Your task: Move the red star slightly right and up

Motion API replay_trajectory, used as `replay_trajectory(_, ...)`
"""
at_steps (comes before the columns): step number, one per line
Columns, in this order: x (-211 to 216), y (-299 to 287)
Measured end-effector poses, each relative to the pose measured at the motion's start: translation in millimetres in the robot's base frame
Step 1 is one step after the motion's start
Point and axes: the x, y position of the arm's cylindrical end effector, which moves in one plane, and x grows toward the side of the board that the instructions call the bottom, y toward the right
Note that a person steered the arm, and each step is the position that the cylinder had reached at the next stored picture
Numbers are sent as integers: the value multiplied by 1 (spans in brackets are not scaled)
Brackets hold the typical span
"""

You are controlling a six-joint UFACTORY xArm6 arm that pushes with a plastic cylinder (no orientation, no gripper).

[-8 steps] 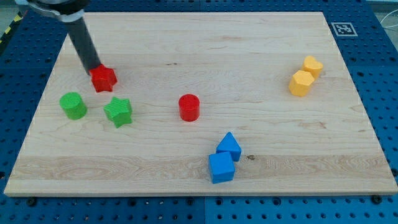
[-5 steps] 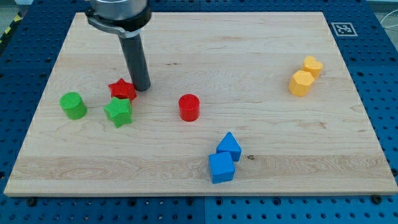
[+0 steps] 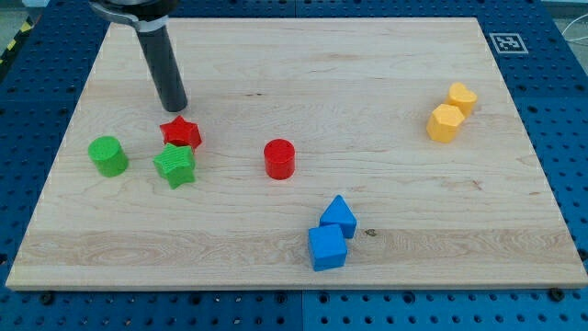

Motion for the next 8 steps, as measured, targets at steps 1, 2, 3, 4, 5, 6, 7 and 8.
replay_trajectory(1, 8, -13)
replay_trajectory(2, 19, -23)
replay_trajectory(3, 27, -31)
replay_trajectory(4, 39, -32)
replay_trajectory(5, 54, -13)
replay_trajectory(6, 67, 18)
replay_trajectory(7, 82, 48)
replay_trajectory(8, 95, 75)
